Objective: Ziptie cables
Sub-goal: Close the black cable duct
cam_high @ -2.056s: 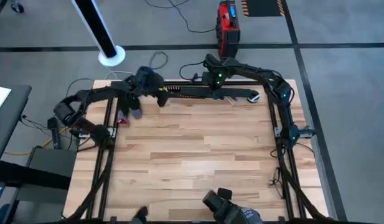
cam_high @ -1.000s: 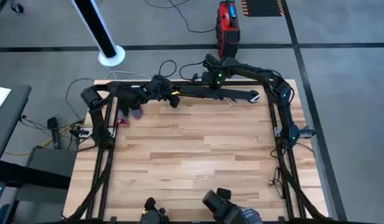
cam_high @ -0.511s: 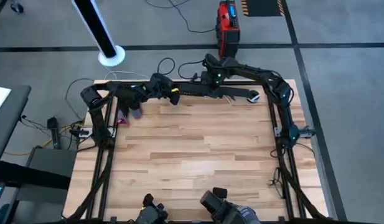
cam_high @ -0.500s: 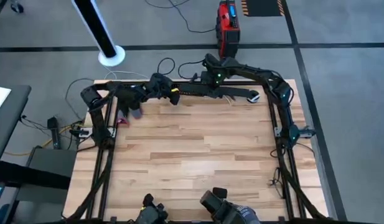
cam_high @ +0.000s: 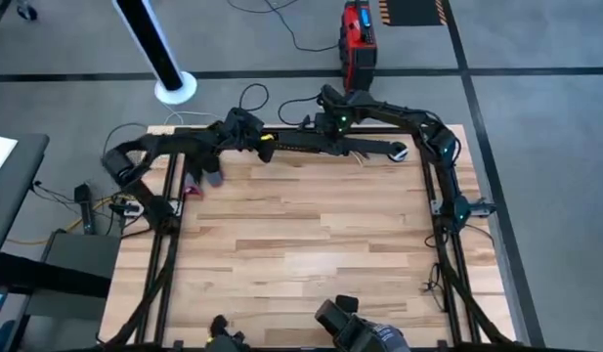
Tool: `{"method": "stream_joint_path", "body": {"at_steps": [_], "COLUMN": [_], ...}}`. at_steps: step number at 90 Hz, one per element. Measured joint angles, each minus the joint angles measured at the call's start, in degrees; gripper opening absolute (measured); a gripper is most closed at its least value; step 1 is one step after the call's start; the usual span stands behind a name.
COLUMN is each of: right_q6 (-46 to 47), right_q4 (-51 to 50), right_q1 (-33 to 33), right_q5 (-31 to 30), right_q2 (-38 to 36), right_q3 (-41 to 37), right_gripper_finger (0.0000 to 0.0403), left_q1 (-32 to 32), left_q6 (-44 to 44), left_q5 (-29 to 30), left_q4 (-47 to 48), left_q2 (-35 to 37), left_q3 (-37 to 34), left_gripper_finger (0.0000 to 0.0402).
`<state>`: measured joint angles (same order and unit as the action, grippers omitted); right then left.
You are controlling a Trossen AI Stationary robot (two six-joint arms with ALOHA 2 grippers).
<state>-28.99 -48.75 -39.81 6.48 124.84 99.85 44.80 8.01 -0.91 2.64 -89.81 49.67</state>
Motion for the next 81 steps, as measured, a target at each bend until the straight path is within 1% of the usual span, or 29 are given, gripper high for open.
{"method": "stream_joint_path", "body": {"at_steps": [9, 14, 20, 31, 47, 56, 76, 81], "right_q6": [-0.4, -1.4, -2.2, -3.5, -5.0, -5.5, -5.6, -5.6], "right_q4": [-1.0, -1.7, -2.9, -5.2, -5.3, -4.5, 0.5, 1.5], "right_q1": [0.0, 0.1, 0.1, 0.3, 0.4, 0.7, 2.1, 2.5], "right_q5": [0.1, 0.2, 0.2, 0.2, 0.2, 0.1, 2.8, 3.8], "right_q2": [0.0, 0.0, -0.1, -0.1, -0.1, -0.1, 0.0, 0.0], "right_q3": [0.0, 0.0, 0.0, 0.0, 0.0, 0.0, -0.1, -0.1], "right_gripper_finger": [0.0000, 0.0000, 0.0000, 0.0000, 0.0000, 0.0000, 0.0000, 0.0000], "left_q1": [1.6, 2.9, 4.6, 5.8, 5.9, 5.9, 5.9, 5.9], "left_q6": [-0.5, -0.3, 0.2, 0.4, -0.2, 0.0, -0.2, -0.2], "left_q5": [8.3, 10.2, 10.2, 8.1, 7.1, 5.0, 3.5, 2.3], "left_q4": [10.9, 14.7, 16.1, 13.1, 2.8, -2.7, -5.4, -6.5], "left_q2": [1.8, 1.8, 1.8, 1.5, 1.6, 1.6, 1.6, 1.6], "left_q3": [-0.1, -0.1, -1.3, -4.8, -9.5, -11.3, -11.8, -11.8], "left_gripper_finger": [0.0000, 0.0000, 0.0000, 0.0000, 0.0000, 0.0000, 0.0000, 0.0000]}}
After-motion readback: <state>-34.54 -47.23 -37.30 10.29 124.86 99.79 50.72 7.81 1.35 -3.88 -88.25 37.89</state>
